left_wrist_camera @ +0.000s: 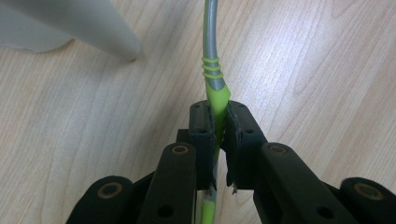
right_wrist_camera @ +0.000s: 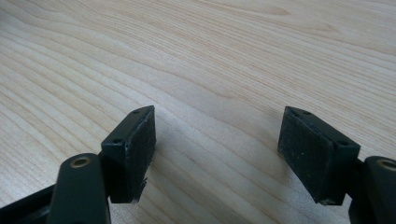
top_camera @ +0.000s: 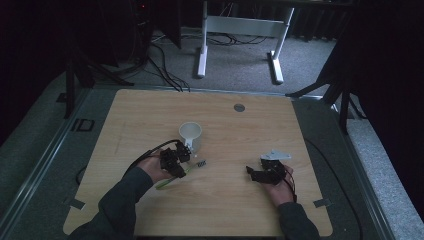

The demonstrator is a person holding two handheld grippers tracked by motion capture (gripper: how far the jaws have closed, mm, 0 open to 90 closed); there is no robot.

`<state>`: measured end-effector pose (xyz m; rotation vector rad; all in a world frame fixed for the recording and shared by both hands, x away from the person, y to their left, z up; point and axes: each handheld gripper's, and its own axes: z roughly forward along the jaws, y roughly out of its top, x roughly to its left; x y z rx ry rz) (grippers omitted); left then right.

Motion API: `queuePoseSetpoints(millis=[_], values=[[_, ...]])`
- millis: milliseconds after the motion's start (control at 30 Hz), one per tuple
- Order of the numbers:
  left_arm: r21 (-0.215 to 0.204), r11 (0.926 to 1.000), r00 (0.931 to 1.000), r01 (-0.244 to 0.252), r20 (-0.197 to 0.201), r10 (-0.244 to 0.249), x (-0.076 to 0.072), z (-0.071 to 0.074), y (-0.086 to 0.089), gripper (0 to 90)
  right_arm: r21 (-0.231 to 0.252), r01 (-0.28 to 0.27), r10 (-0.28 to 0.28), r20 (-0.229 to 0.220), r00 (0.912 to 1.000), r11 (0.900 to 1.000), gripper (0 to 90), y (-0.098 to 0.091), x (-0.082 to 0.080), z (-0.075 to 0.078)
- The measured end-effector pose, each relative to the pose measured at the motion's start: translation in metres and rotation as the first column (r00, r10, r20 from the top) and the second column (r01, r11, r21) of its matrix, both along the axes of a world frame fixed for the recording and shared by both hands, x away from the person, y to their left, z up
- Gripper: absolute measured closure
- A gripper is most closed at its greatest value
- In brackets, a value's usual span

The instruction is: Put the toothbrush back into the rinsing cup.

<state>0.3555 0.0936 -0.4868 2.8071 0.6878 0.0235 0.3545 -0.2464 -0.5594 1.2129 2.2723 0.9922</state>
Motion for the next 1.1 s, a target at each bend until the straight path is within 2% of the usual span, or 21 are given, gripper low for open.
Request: queuePoseSetpoints(millis=[367,667,1100], values=[[-0.054,0.9983,0.9995,-0.022,0.021,0.023,0.000,0.011,0.007,82.2,0.000,0.000,0.000,0.000,1.0000,1.0000,27.3,0.000,0.000,0.000],[-0.112,0.9929,0.9983,-0.040,0.038,0.044,0.000,0.020,0.012,82.2,0.002,0.003,-0.003,-0.001,1.0000,1.0000,27.3,0.000,0.000,0.000],[-0.144,0.9880,0.9968,-0.055,0.049,0.063,0.000,0.025,0.017,82.2,0.001,0.002,-0.002,-0.001,1.0000,1.0000,27.3,0.000,0.000,0.000]])
